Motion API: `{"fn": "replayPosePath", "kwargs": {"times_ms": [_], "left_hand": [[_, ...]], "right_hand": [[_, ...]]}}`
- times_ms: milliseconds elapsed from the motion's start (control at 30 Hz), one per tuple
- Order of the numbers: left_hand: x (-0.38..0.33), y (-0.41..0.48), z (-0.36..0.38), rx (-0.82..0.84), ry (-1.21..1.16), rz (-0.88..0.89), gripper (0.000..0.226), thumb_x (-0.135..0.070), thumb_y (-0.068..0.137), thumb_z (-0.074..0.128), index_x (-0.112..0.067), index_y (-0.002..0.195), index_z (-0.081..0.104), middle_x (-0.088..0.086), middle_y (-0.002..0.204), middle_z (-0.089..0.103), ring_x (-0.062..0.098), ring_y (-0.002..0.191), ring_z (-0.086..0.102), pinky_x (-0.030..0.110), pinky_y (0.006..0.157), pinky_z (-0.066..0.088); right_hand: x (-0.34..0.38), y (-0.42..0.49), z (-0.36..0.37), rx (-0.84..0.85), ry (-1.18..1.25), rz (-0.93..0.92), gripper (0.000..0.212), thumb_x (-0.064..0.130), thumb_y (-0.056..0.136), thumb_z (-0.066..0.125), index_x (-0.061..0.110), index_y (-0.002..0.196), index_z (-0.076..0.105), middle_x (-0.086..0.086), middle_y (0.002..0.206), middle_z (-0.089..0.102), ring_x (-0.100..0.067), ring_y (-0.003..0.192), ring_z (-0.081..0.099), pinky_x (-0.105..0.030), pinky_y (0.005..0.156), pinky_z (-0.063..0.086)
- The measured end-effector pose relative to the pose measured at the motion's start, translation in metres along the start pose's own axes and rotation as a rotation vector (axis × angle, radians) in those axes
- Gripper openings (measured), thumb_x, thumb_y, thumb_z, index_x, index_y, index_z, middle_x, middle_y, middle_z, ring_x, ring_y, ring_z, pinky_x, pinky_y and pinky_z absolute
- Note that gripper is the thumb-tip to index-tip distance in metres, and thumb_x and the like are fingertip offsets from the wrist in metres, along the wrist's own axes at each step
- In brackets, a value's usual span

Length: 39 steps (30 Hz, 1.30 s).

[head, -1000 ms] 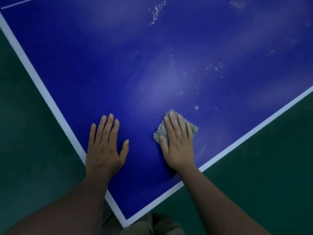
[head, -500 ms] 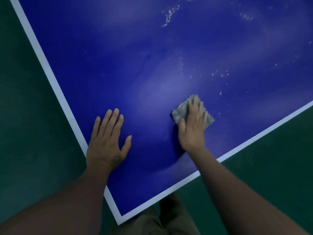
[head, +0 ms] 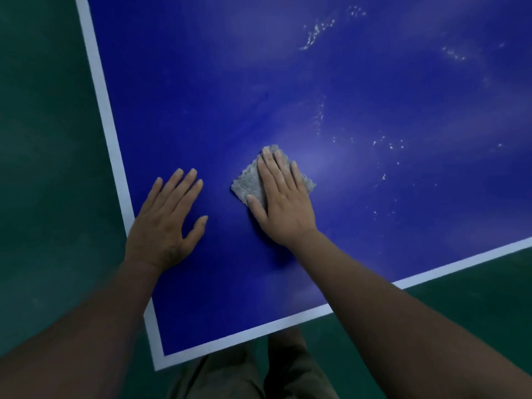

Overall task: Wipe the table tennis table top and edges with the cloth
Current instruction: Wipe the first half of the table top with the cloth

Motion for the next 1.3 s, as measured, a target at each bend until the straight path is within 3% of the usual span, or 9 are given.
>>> {"fn": "replayPosePath", "kwargs": {"times_ms": [167,233,300,400,567,767,967,1167,1300], "left_hand": [[-0.005,0.006,-0.004,-0.094,-0.045,-0.031,0.059,-0.035,0.106,0.053,-0.002,0.155,0.053,0.011,0.167,0.046,0.031,0.160,0.037,0.056,0.133,0.024],[-0.012,0.016,-0.005,-0.186,-0.068,-0.148,0.047,-0.028,0.106,0.055,0.000,0.142,0.065,0.014,0.158,0.057,0.034,0.152,0.048,0.049,0.132,0.027],[-0.028,0.033,-0.005,-0.224,-0.103,-0.285,0.041,-0.025,0.105,0.057,-0.002,0.138,0.068,0.014,0.158,0.055,0.035,0.151,0.047,0.048,0.131,0.029],[-0.056,0.072,0.001,-0.239,-0.099,-0.398,0.045,-0.028,0.110,0.053,-0.007,0.148,0.060,0.013,0.170,0.040,0.032,0.161,0.031,0.051,0.134,0.019],[-0.081,0.106,0.026,-0.139,0.044,-0.622,0.067,-0.055,0.115,0.020,-0.018,0.172,0.021,0.009,0.181,0.009,0.029,0.168,0.002,0.054,0.136,0.003],[-0.081,0.107,0.031,-0.160,0.079,-0.640,0.059,-0.043,0.116,0.024,-0.021,0.171,0.025,0.006,0.181,0.012,0.026,0.168,0.003,0.053,0.136,0.006],[-0.080,0.107,0.031,-0.166,0.083,-0.639,0.057,-0.027,0.113,0.028,-0.020,0.170,0.029,0.007,0.180,0.016,0.027,0.168,0.006,0.051,0.136,0.005],[-0.082,0.108,0.029,-0.184,0.057,-0.657,0.059,-0.020,0.111,0.039,-0.018,0.169,0.031,0.007,0.180,0.016,0.026,0.168,0.005,0.051,0.136,0.005],[-0.081,0.107,0.030,-0.193,0.039,-0.667,0.059,-0.020,0.110,0.039,-0.017,0.169,0.033,0.007,0.180,0.017,0.026,0.168,0.005,0.052,0.136,0.005]], "right_hand": [[-0.041,-0.010,-0.009,0.006,-0.003,-0.039,0.077,0.054,0.111,0.040,0.012,0.171,0.015,-0.002,0.180,0.007,-0.017,0.166,-0.002,-0.045,0.135,0.007],[-0.069,-0.018,-0.016,-0.030,-0.014,0.010,0.077,0.052,0.111,0.042,0.010,0.170,0.016,-0.003,0.180,0.009,-0.019,0.167,0.000,-0.047,0.135,0.008],[-0.098,-0.027,-0.024,-0.061,-0.013,0.096,0.076,0.051,0.111,0.043,0.009,0.170,0.018,-0.005,0.179,0.010,-0.021,0.167,0.002,-0.046,0.135,0.006],[-0.142,-0.046,-0.035,-0.072,-0.022,0.237,0.077,0.052,0.111,0.037,0.009,0.171,0.014,-0.004,0.180,0.007,-0.019,0.166,-0.002,-0.045,0.135,0.003],[-0.174,-0.073,-0.039,-0.071,-0.117,0.295,0.075,0.049,0.112,0.030,0.007,0.170,0.010,-0.007,0.180,0.005,-0.023,0.167,-0.002,-0.051,0.135,0.005],[-0.112,-0.027,-0.025,-0.145,-0.061,0.133,0.070,0.039,0.114,0.040,-0.002,0.167,0.020,-0.018,0.177,0.014,-0.035,0.166,0.007,-0.056,0.133,0.016],[-0.024,0.051,-0.008,-0.143,0.014,-0.079,0.060,0.043,0.114,0.037,0.016,0.168,0.031,-0.012,0.177,0.017,-0.029,0.166,0.010,-0.051,0.133,0.014],[-0.067,0.088,-0.024,-0.176,0.028,-0.131,0.060,0.044,0.111,0.047,0.018,0.164,0.040,-0.010,0.174,0.028,-0.030,0.164,0.020,-0.052,0.132,0.017],[-0.150,0.119,-0.054,-0.230,-0.078,0.138,0.062,0.046,0.113,0.037,0.016,0.166,0.035,-0.014,0.175,0.024,-0.037,0.163,0.018,-0.054,0.132,0.014]]}}
Point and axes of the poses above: each hand's wrist, its own y-axis towards the middle knuckle, its own z-axis out of the palm, x = y × z, the point moved 3 cm from there along y, towards the middle knuckle
